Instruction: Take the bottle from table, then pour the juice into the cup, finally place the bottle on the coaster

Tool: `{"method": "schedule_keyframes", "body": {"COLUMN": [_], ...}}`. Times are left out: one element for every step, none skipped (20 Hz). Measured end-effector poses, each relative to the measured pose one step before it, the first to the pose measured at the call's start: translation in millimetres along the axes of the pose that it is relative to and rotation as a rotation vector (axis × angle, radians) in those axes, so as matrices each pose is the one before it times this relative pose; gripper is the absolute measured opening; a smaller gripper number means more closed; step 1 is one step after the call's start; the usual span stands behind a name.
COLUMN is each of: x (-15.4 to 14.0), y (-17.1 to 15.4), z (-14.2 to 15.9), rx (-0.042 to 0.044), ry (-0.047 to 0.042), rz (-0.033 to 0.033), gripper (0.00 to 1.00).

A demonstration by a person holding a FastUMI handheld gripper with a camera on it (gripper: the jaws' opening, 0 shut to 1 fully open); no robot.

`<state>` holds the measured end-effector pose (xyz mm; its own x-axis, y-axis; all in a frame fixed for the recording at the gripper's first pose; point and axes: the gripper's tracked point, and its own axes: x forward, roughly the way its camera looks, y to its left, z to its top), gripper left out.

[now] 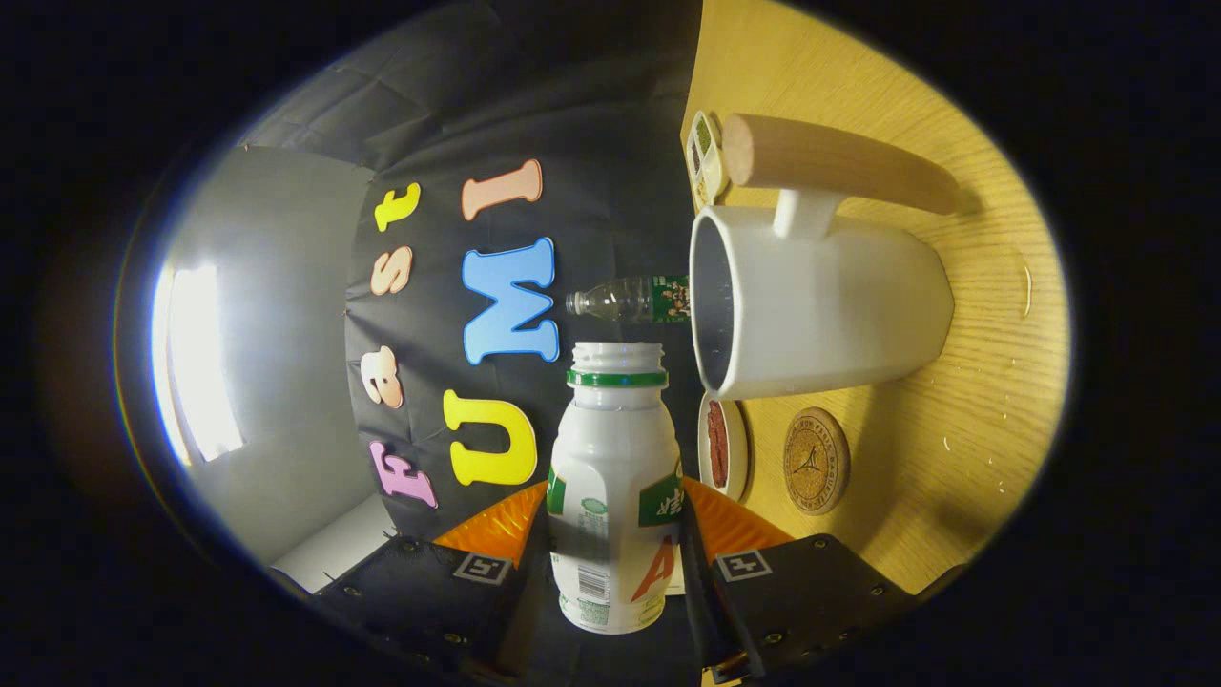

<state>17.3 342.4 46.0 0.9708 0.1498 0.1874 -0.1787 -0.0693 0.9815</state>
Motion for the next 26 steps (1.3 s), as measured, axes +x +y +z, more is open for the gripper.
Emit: {"method": "schedule_keyframes", "body": {"x": [0.28, -0.47, 0.93, -0.76, -0.02, 0.69, 0.27, 0.00, 0.15, 0.77, 1.91, 0.01, 0.68, -1.03, -0.20, 0.64, -0.34, -0.48, -0.08, -0.28, 0.89, -0.47, -0.35, 0.24, 0.36, -0.75], "y": [0.03, -0.49, -2.86, -1.48, -0.76, -0.18, -1.40, -0.85, -1.74, 2.58, 1.94, 2.17, 0.98, 1.98, 1.00, 1.71, 0.25, -0.04, -1.49, 1.30, 0.59, 0.42, -0.17, 1.07, 0.93, 0.38], "z": [1.02, -1.25, -0.47, 0.80, -0.85, -0.12, -1.88, -1.25, -2.21, -1.99, -0.83, 0.27, 1.30, 1.72, 2.47, 1.81, 1.29, -0.80, -0.79, 0.04, -0.40, 0.04, -0.15, -0.37, 0.54, -0.20], "rx": [0.00232, -0.00344, -0.00497, 0.00166, 0.00419, 0.00750, 0.00726, 0.00587, 0.00492, 0.00114, -0.00097, -0.00169, 0.00087, 0.00465, 0.00802, 0.01029, 0.00796, 0.00656, 0.00160, 0.00183, 0.00331, 0.00154, 0.00037, 0.00118, 0.00212, 0.00258], "ry": [-0.00360, 0.00105, 0.00177, 0.00061, -0.00026, 0.00283, 0.00207, 0.00378, 0.00370, 0.00185, 0.00169, 0.00023, -0.00156, -0.00291, -0.00402, -0.00391, 0.00077, 0.00127, 0.00222, -0.00007, -0.00235, -0.00042, -0.00010, -0.00038, -0.00108, -0.00057], "rz": [0.00311, -0.00401, -0.00973, -0.00960, -0.00041, -0.00332, -0.00422, -0.00453, -0.00434, -0.00009, 0.00238, 0.00352, 0.00143, 0.00235, 0.00409, 0.00444, 0.00365, -0.00139, -0.00180, -0.00064, 0.00158, 0.00213, 0.00090, 0.00043, 0.00266, 0.00464], "gripper": [0.63, 0.63, 0.63, 0.63, 0.63, 0.63, 0.63, 0.63, 0.63, 0.63, 0.63, 0.63, 0.63, 0.63, 0.63, 0.63, 0.63, 0.63, 0.63, 0.63, 0.63, 0.63, 0.63, 0.63, 0.63, 0.63]}}
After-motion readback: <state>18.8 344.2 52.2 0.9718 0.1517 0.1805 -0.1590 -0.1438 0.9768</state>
